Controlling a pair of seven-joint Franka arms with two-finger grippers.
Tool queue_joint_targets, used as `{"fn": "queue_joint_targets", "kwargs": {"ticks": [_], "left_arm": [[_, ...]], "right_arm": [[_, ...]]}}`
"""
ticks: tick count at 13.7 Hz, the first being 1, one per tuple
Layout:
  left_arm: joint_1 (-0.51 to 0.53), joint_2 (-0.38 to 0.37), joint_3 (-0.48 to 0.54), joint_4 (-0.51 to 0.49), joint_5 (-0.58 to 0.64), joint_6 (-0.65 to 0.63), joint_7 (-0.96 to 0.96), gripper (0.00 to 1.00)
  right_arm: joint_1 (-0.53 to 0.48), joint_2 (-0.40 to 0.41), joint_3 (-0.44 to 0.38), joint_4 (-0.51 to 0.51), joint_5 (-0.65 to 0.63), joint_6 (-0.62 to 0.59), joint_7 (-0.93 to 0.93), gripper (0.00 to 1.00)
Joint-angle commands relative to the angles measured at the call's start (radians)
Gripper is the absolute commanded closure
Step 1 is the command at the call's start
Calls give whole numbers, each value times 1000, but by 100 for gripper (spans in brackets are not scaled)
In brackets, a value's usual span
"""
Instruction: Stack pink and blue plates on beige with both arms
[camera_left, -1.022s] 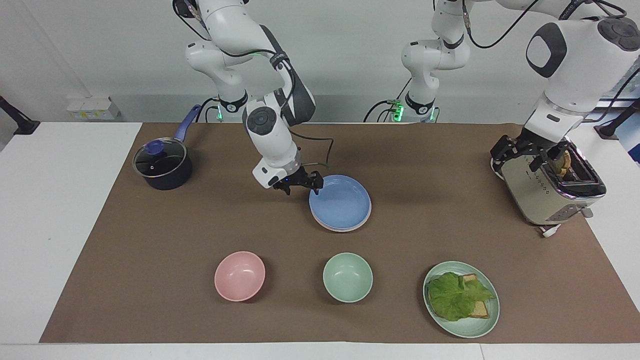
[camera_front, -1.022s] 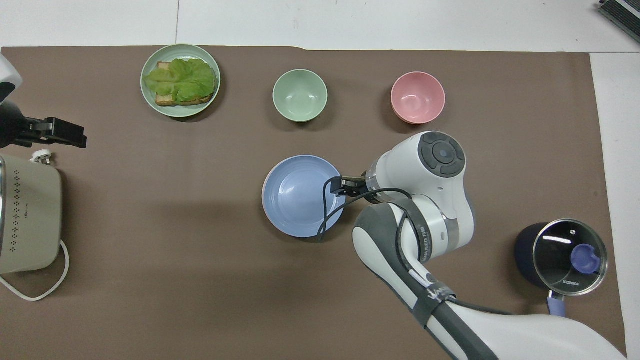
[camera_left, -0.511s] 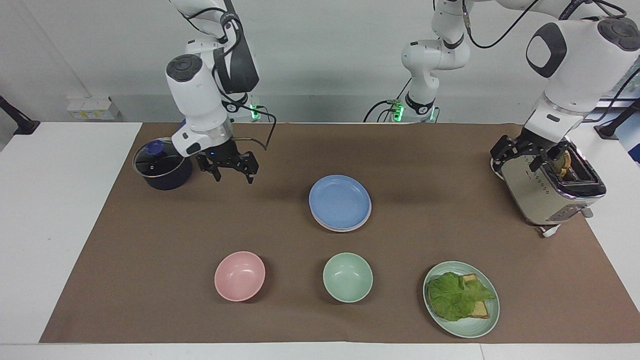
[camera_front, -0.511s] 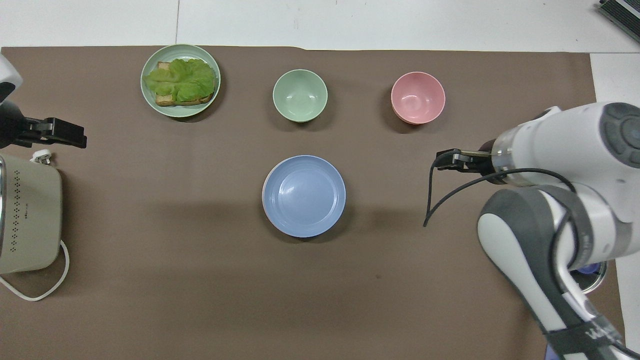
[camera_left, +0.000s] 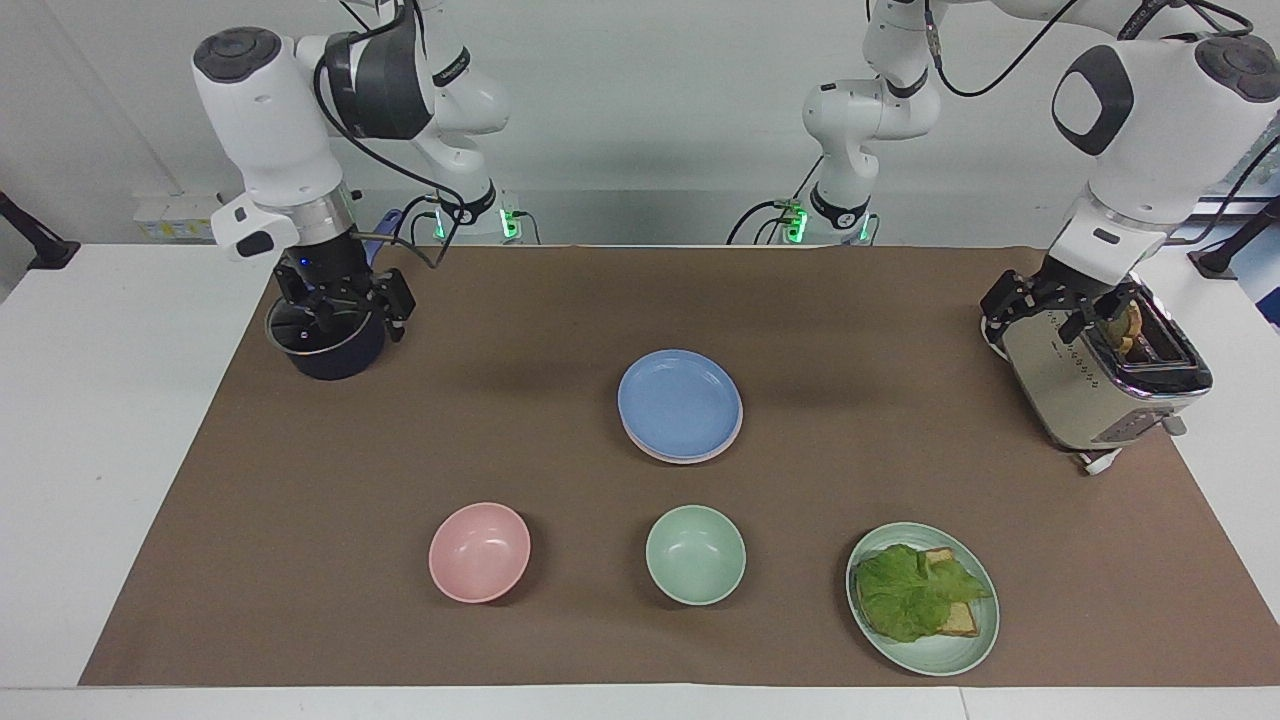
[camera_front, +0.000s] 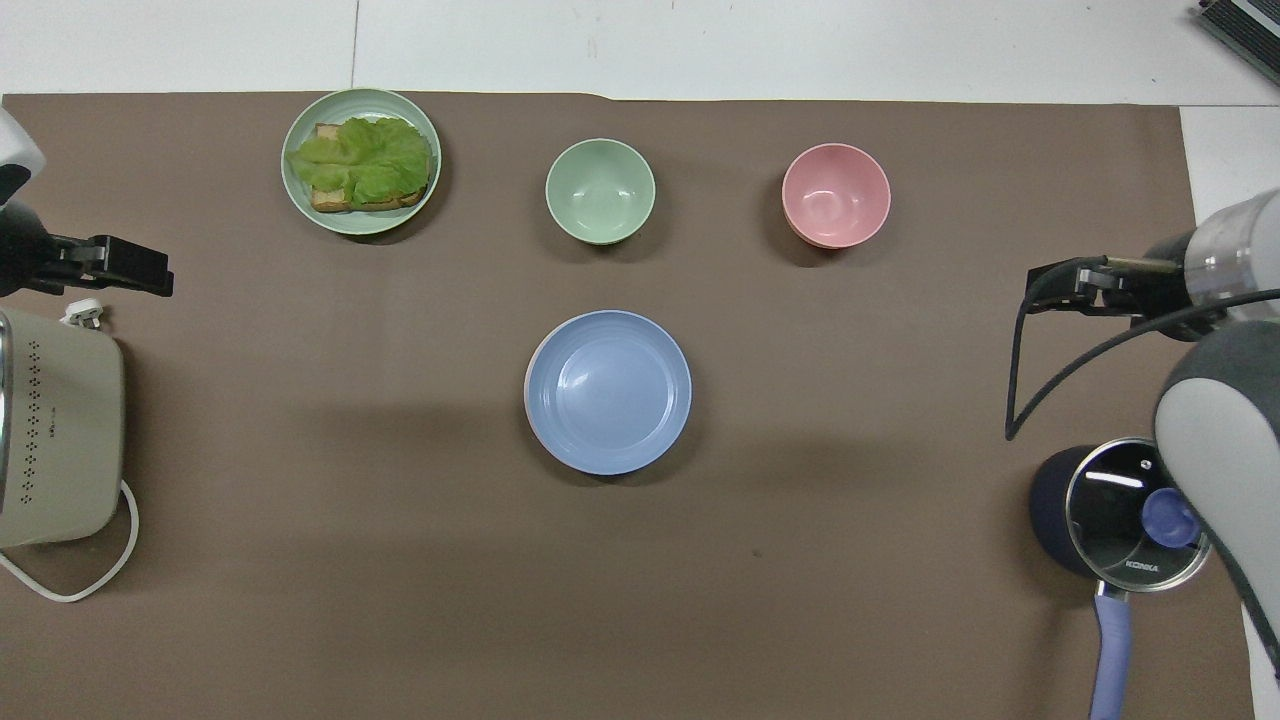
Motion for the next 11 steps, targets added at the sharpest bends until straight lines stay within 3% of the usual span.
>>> {"fn": "queue_joint_targets", "kwargs": {"ticks": [1, 6, 11], "left_arm": [[9, 2, -7, 20, 12, -22, 3, 0], [9, 2, -7, 19, 12, -22, 3, 0], [9, 2, -7, 20, 12, -22, 3, 0]], "right_arm": [[-7, 21, 9, 112, -6, -121, -14, 0], [3, 18, 15, 164, -21, -221, -14, 0], [-1, 1, 14, 143, -3, -211, -47, 0]]}}
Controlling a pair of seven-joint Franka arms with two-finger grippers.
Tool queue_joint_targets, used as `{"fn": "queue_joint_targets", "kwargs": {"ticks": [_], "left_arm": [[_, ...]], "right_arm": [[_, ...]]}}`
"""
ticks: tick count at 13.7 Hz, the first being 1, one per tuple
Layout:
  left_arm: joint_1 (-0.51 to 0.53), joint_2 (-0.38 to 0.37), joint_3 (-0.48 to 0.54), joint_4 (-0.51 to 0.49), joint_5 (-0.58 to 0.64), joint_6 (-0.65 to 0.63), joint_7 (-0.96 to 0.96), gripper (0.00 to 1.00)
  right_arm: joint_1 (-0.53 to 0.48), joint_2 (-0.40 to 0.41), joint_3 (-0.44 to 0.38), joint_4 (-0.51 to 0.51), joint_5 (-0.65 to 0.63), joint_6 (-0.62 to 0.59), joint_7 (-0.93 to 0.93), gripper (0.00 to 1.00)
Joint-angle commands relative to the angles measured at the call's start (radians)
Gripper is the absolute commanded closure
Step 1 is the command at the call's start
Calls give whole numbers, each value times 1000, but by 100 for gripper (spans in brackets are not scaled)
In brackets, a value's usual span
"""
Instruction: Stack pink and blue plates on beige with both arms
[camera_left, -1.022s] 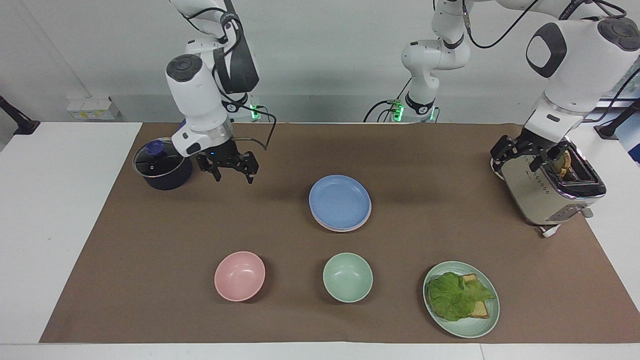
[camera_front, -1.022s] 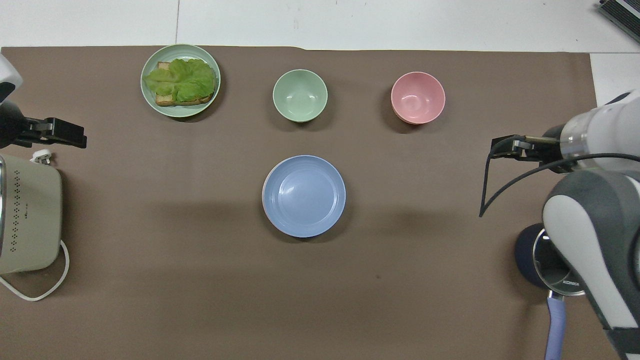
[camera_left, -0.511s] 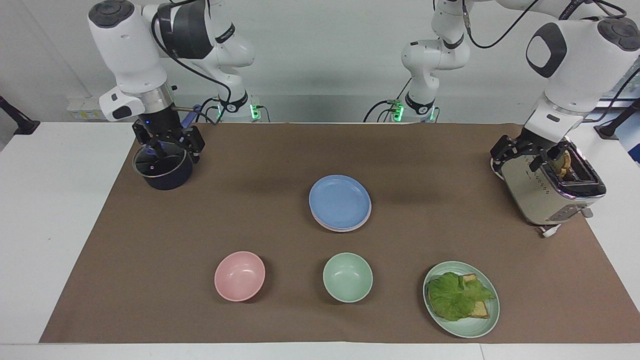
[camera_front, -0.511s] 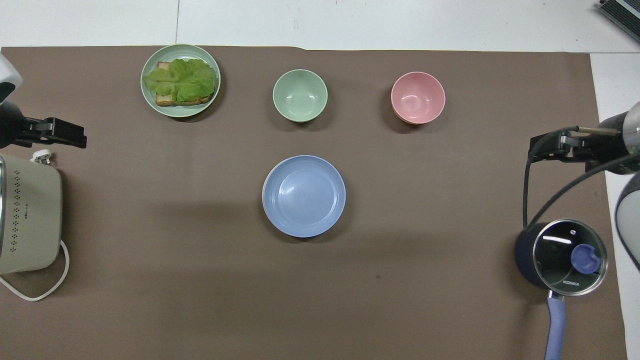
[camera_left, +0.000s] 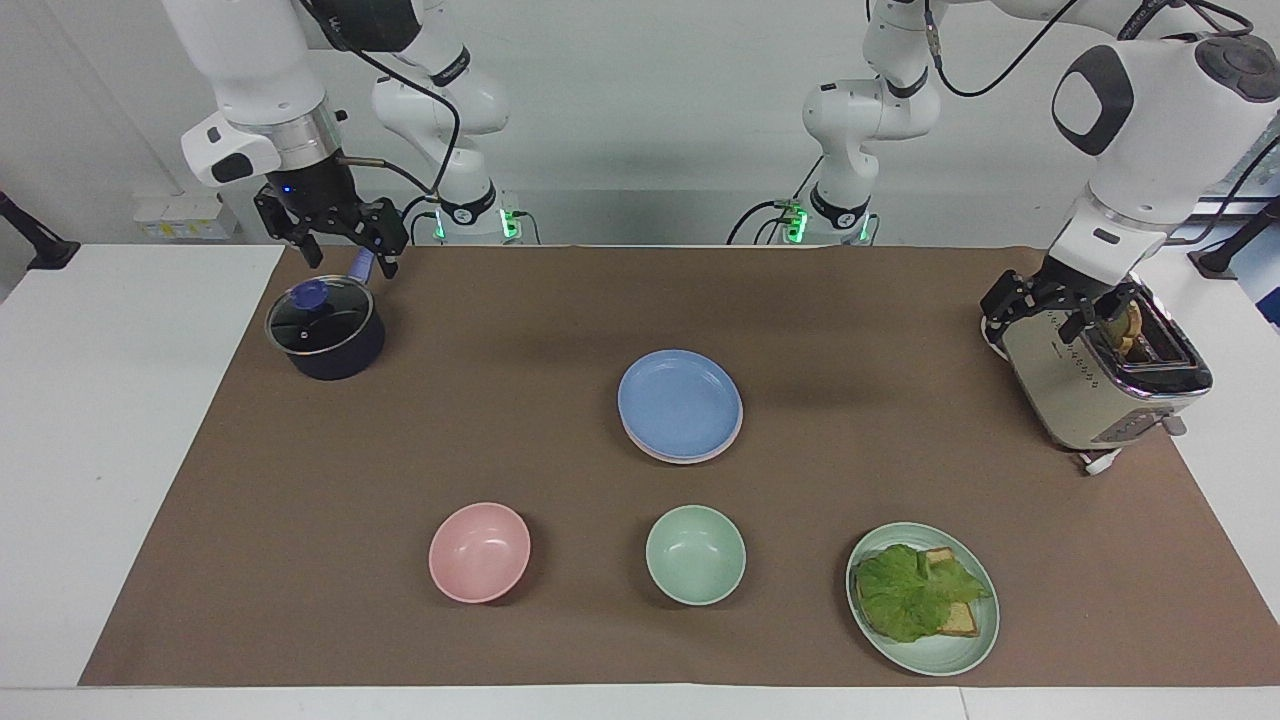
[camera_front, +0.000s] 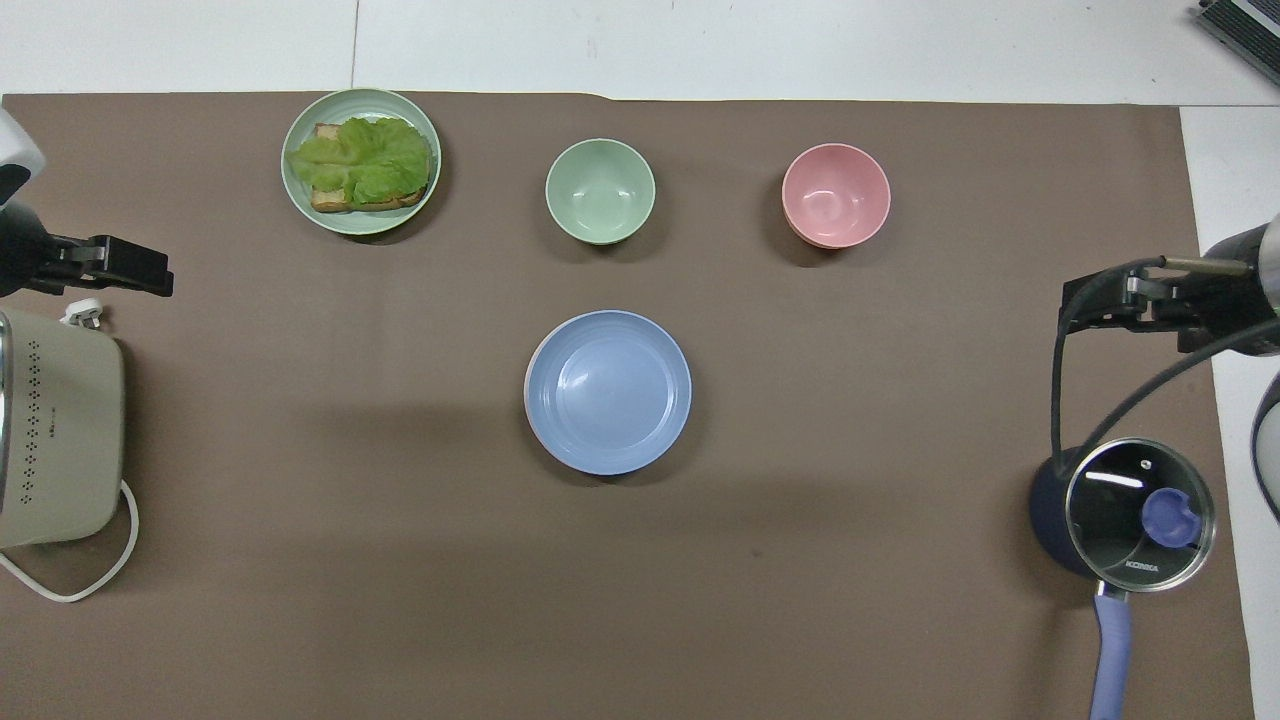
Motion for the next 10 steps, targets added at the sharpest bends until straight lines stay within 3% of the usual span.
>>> {"fn": "queue_joint_targets", "kwargs": {"ticks": [1, 10], "left_arm": [[9, 2, -7, 19, 12, -22, 3, 0], [9, 2, -7, 19, 12, -22, 3, 0]], "right_arm": [[-11, -6, 1, -8, -3, -15, -70, 0], [-10, -14, 1, -17, 11, -14, -73, 0]]}}
